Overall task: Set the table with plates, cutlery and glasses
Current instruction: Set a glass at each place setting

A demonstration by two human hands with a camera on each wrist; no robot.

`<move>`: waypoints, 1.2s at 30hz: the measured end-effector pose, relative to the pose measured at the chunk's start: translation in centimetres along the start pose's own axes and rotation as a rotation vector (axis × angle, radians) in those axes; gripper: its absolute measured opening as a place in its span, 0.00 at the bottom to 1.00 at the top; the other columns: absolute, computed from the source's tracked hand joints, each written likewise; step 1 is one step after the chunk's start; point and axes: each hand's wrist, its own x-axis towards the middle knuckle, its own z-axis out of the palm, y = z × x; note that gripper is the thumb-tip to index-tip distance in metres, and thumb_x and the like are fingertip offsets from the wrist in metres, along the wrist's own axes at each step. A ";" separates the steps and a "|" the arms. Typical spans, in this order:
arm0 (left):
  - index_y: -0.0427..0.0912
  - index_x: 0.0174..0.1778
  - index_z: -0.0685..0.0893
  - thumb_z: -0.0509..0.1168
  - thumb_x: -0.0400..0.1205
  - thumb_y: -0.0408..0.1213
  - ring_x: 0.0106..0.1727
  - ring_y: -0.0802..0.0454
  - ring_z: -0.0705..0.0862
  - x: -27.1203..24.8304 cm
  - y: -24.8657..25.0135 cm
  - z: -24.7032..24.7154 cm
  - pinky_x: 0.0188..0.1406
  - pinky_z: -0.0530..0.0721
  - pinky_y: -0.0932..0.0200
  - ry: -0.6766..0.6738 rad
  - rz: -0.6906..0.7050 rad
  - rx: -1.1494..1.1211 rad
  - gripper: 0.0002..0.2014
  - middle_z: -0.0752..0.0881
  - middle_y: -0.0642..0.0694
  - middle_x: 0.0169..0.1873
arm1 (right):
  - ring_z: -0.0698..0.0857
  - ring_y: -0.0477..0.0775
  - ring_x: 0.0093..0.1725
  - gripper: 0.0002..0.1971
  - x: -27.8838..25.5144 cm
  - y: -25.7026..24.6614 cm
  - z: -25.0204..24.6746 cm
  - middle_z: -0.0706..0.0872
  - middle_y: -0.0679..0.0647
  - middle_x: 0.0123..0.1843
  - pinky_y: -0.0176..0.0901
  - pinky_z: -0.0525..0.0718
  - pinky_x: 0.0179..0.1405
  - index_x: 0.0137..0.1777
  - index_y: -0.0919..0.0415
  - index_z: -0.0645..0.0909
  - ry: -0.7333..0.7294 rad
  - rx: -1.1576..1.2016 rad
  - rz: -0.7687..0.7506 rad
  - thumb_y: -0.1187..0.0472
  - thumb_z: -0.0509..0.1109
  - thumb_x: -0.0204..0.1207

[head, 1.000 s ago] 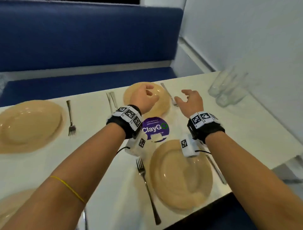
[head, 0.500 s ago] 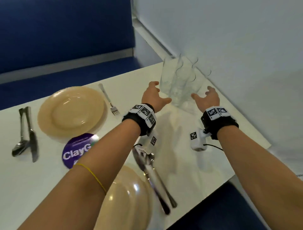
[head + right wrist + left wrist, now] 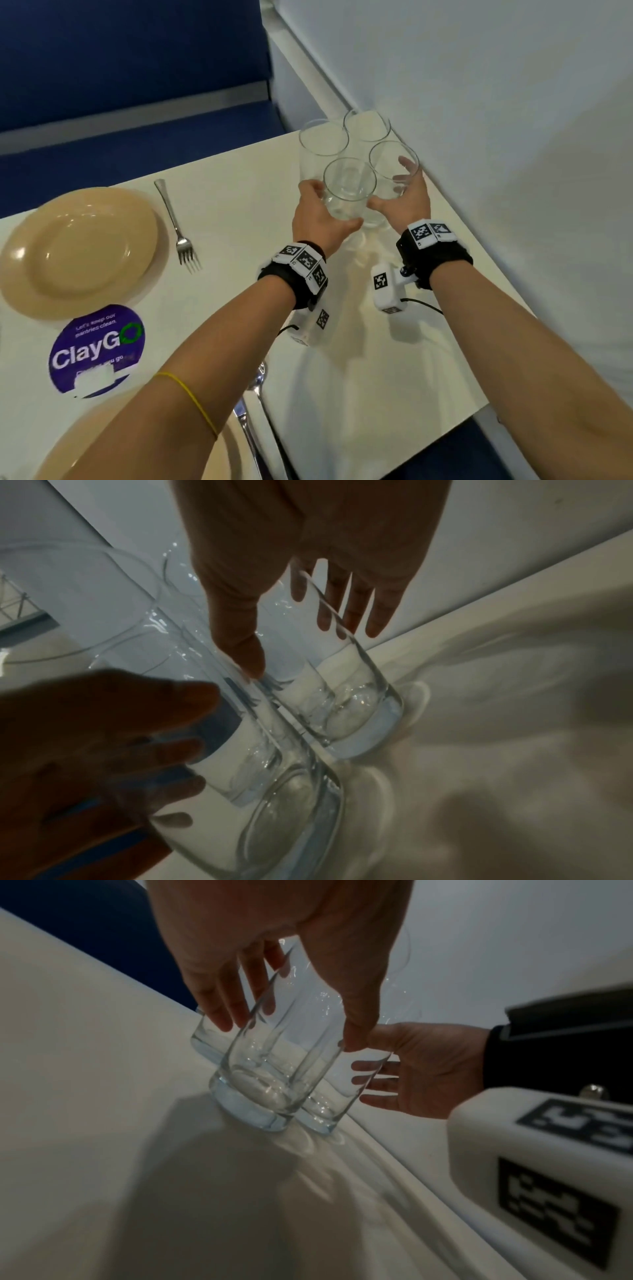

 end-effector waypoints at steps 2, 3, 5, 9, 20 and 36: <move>0.43 0.66 0.67 0.80 0.61 0.45 0.57 0.49 0.81 -0.2 -0.2 -0.3 0.54 0.81 0.56 -0.005 0.021 0.019 0.40 0.79 0.47 0.58 | 0.77 0.51 0.57 0.40 -0.2 0.2 0.0 0.76 0.55 0.64 0.37 0.74 0.51 0.71 0.50 0.69 0.007 -0.018 -0.017 0.63 0.82 0.59; 0.45 0.67 0.69 0.80 0.62 0.45 0.57 0.50 0.81 -0.4 -0.3 -0.5 0.54 0.80 0.59 -0.010 0.034 0.035 0.40 0.79 0.48 0.58 | 0.78 0.51 0.57 0.38 -0.6 0.2 0.0 0.76 0.55 0.64 0.37 0.75 0.50 0.69 0.51 0.70 0.011 -0.016 -0.020 0.63 0.82 0.58; 0.49 0.67 0.72 0.80 0.63 0.46 0.57 0.53 0.80 -1.1 -0.7 -1.4 0.54 0.77 0.63 -0.013 0.049 0.051 0.38 0.79 0.52 0.56 | 0.78 0.51 0.57 0.37 -1.6 0.1 0.0 0.75 0.53 0.62 0.38 0.77 0.50 0.67 0.52 0.70 0.010 -0.017 -0.041 0.64 0.81 0.57; 0.52 0.63 0.76 0.81 0.62 0.48 0.53 0.55 0.81 -3.6 -2.1 -5.0 0.49 0.75 0.66 0.043 0.014 -0.008 0.34 0.79 0.57 0.51 | 0.76 0.49 0.56 0.37 -4.9 -1.3 0.8 0.72 0.51 0.59 0.42 0.80 0.57 0.66 0.54 0.70 -0.025 -0.088 -0.153 0.65 0.82 0.57; 0.51 0.64 0.76 0.80 0.62 0.51 0.54 0.54 0.81 -12.1 -10.0 -26.6 0.51 0.79 0.61 0.277 -0.001 0.000 0.35 0.82 0.53 0.55 | 0.78 0.53 0.55 0.37 -19.9 -10.7 15.9 0.73 0.54 0.58 0.44 0.80 0.57 0.64 0.54 0.70 -0.183 -0.070 -0.318 0.63 0.82 0.56; 0.52 0.63 0.74 0.78 0.64 0.55 0.51 0.54 0.83 -25.3 -24.5 -53.8 0.50 0.79 0.58 0.570 -0.287 0.119 0.34 0.82 0.55 0.52 | 0.80 0.43 0.48 0.36 -40.1 -18.2 36.0 0.73 0.54 0.61 0.25 0.79 0.43 0.66 0.54 0.70 -0.592 -0.059 -0.383 0.64 0.83 0.59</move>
